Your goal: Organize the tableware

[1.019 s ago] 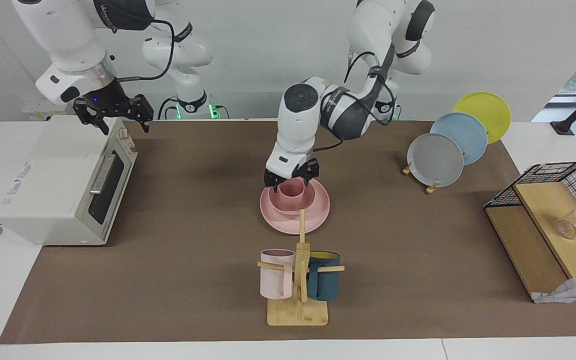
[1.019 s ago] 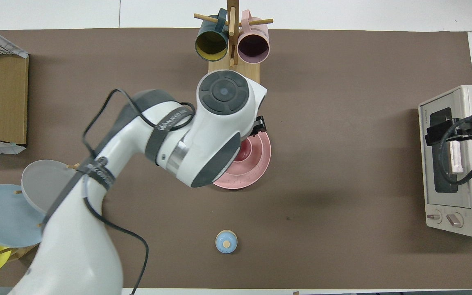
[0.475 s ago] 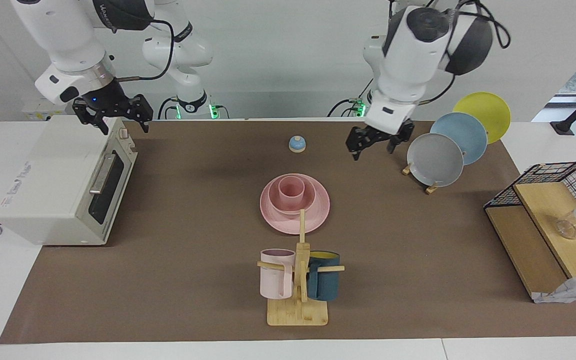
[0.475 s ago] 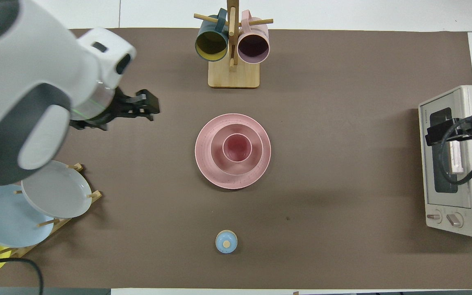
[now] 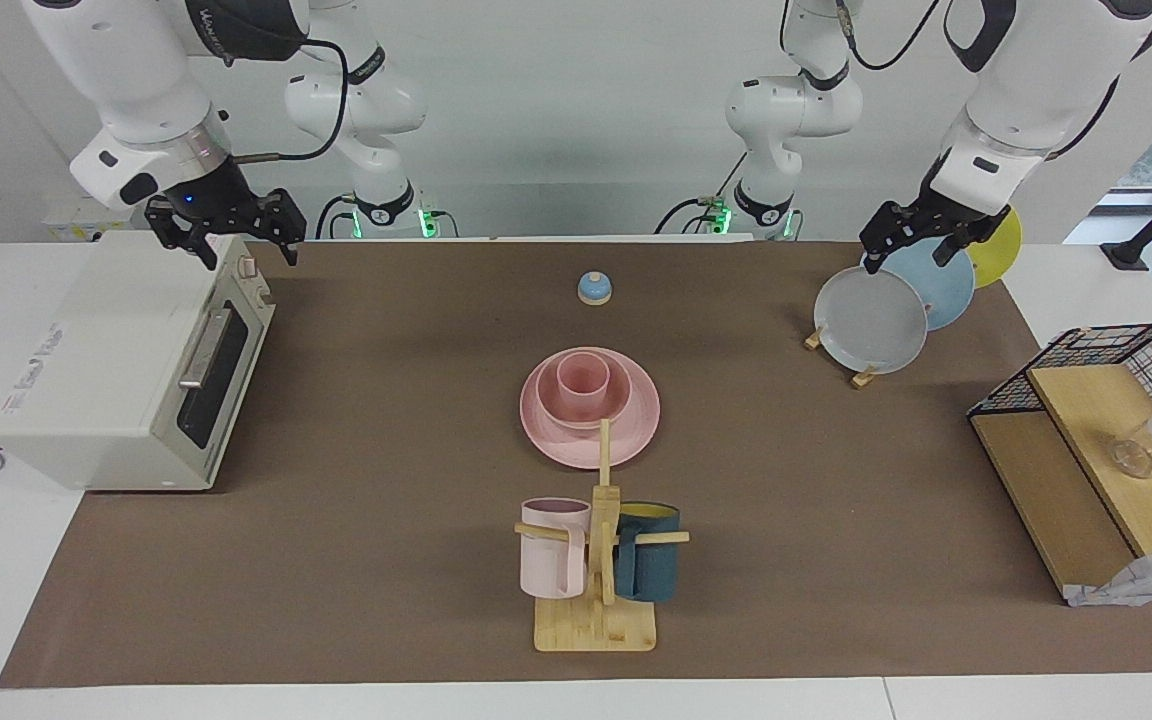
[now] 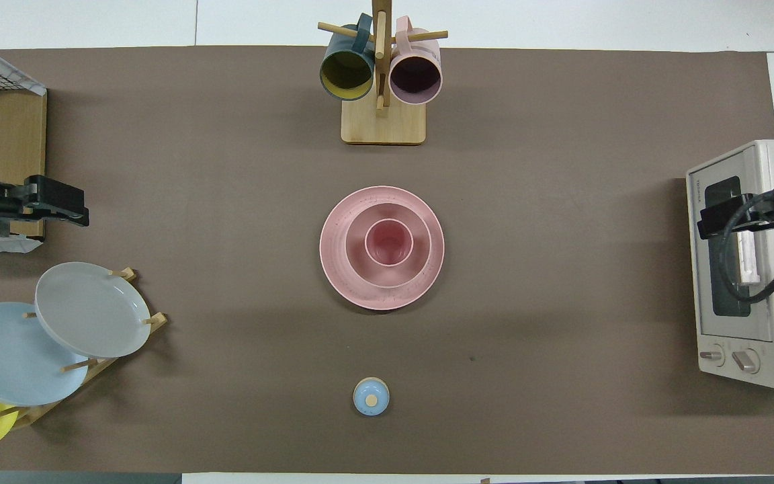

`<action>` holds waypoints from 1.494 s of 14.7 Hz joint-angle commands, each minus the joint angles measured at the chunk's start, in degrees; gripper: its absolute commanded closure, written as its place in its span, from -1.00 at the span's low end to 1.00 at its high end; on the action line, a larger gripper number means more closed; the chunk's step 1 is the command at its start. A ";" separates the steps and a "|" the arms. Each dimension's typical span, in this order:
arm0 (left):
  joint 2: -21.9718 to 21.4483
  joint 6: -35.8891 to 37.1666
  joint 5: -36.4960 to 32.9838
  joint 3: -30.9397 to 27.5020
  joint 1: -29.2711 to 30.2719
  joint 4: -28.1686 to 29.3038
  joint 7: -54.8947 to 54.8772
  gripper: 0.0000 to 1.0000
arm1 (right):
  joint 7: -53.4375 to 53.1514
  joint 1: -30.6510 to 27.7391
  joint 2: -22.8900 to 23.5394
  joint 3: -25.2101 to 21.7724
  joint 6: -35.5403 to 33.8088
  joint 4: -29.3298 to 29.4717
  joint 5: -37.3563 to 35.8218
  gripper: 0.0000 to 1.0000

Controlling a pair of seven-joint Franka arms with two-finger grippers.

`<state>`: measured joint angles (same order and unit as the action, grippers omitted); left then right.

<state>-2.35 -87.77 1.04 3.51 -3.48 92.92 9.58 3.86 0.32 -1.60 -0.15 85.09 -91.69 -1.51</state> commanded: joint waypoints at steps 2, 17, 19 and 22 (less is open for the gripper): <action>-3.98 -7.23 -0.17 0.71 1.80 6.84 -2.11 -1.00 | 0.97 -0.93 -1.21 0.50 -0.10 -1.21 0.28 -1.00; 0.59 3.39 -0.17 0.80 3.30 -2.83 -6.16 -1.00 | 0.97 -0.93 -1.21 0.50 -0.19 -1.21 0.37 -1.00; 0.59 3.31 -0.08 0.97 3.56 -2.83 -6.24 -1.00 | 0.97 -0.93 -1.12 0.50 -0.19 -1.21 0.28 -1.00; 0.33 3.39 -0.08 1.50 4.62 -2.74 -6.33 -1.00 | 0.97 -0.93 -1.12 0.50 -0.19 -1.21 0.28 -1.00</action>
<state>-2.42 -85.39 1.04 3.83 -0.63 91.53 4.37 3.86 0.32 -1.60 -0.15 85.09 -91.69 -1.51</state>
